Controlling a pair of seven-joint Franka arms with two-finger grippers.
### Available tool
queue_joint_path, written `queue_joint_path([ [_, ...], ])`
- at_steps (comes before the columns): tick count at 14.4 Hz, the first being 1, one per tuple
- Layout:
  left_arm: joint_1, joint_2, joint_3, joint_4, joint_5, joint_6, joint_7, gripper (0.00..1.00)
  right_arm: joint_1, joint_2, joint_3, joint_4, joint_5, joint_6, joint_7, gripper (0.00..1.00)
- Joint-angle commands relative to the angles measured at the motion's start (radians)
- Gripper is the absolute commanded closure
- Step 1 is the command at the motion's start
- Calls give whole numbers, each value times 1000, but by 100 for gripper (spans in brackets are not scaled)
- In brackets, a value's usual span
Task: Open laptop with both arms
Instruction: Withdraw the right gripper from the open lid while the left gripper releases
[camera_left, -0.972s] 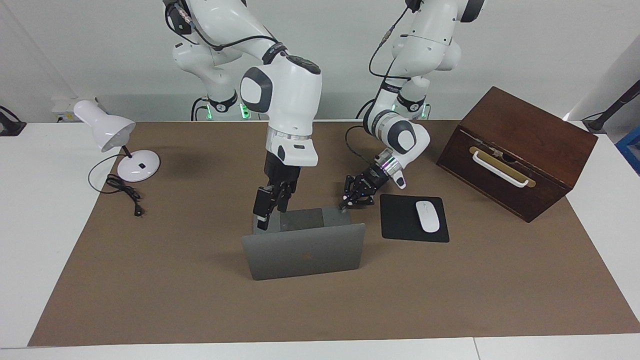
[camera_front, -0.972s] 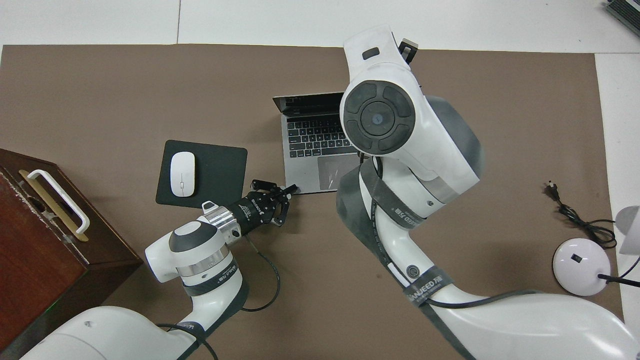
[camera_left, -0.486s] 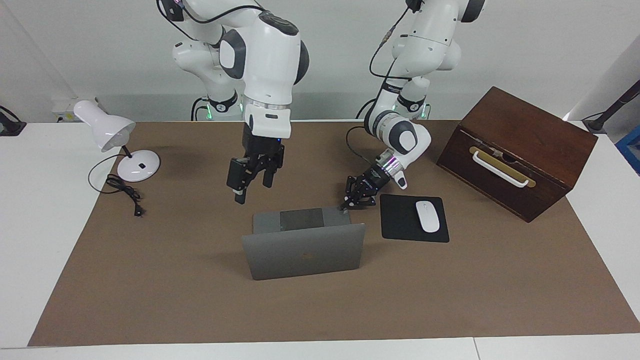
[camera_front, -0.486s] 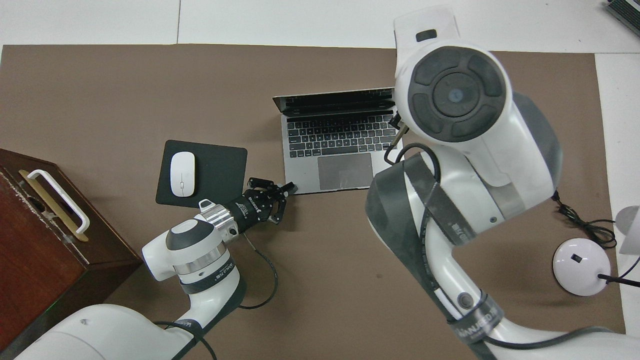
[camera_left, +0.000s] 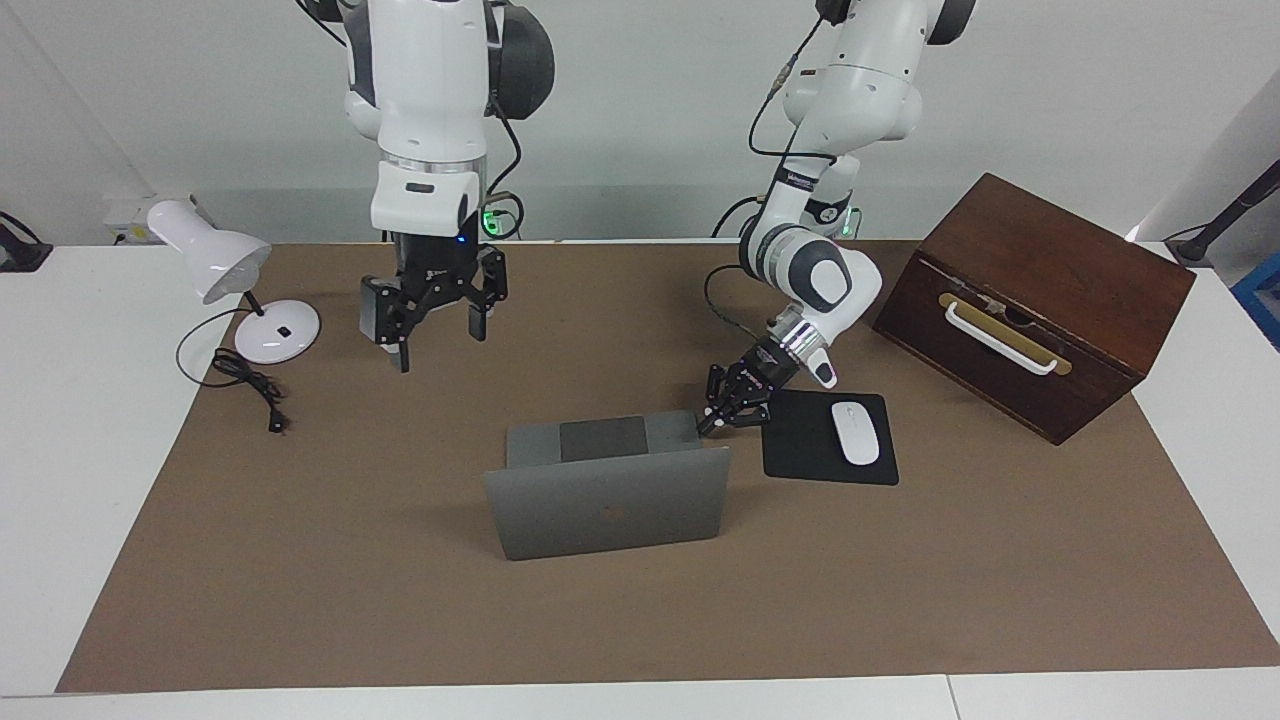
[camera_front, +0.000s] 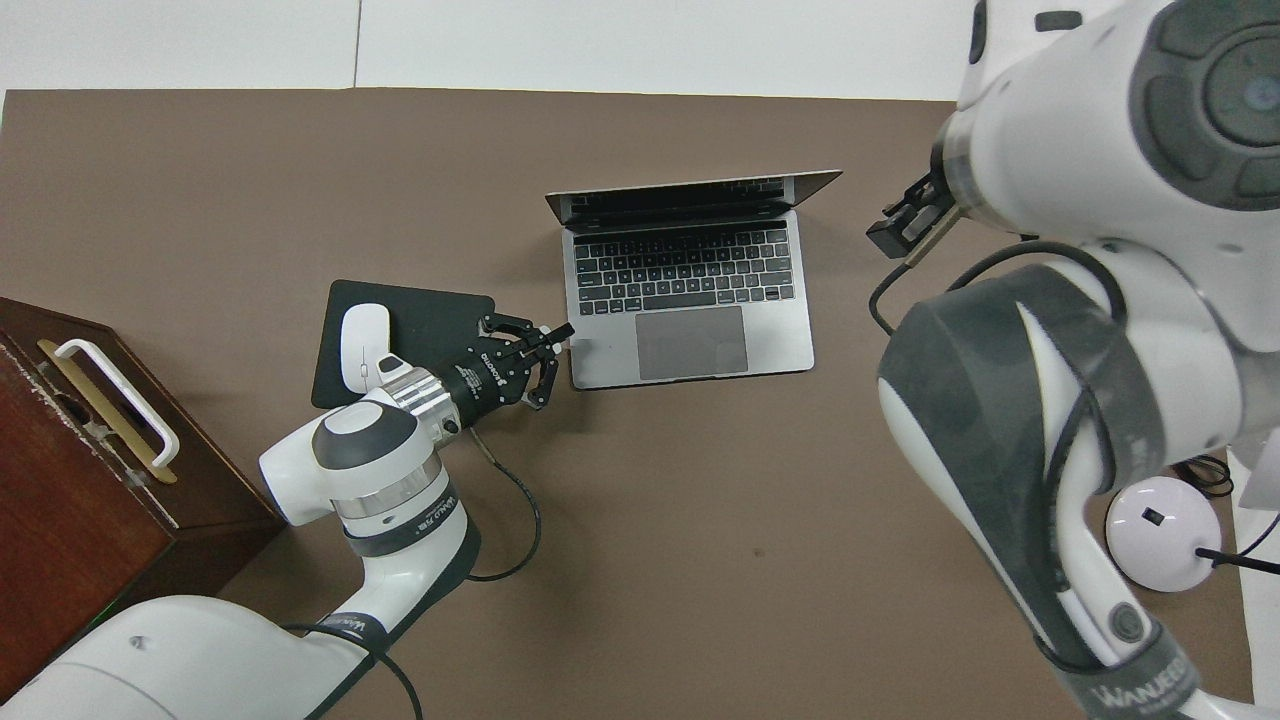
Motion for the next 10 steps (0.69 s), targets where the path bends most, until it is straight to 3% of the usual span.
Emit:
queue_joint_path([
  [1,3,-26,-7,38,110,79,-3,100,-29,-31,6,-9,60,-40,76,0],
  [5,12,-25,-1,87,333,93,-6,100,-88,-53,4,-9,137,-65,117,0],
  [10,109,-22,5,133,691,90,-3,100,-144,-73,0,-9,194,-115,198,0],
])
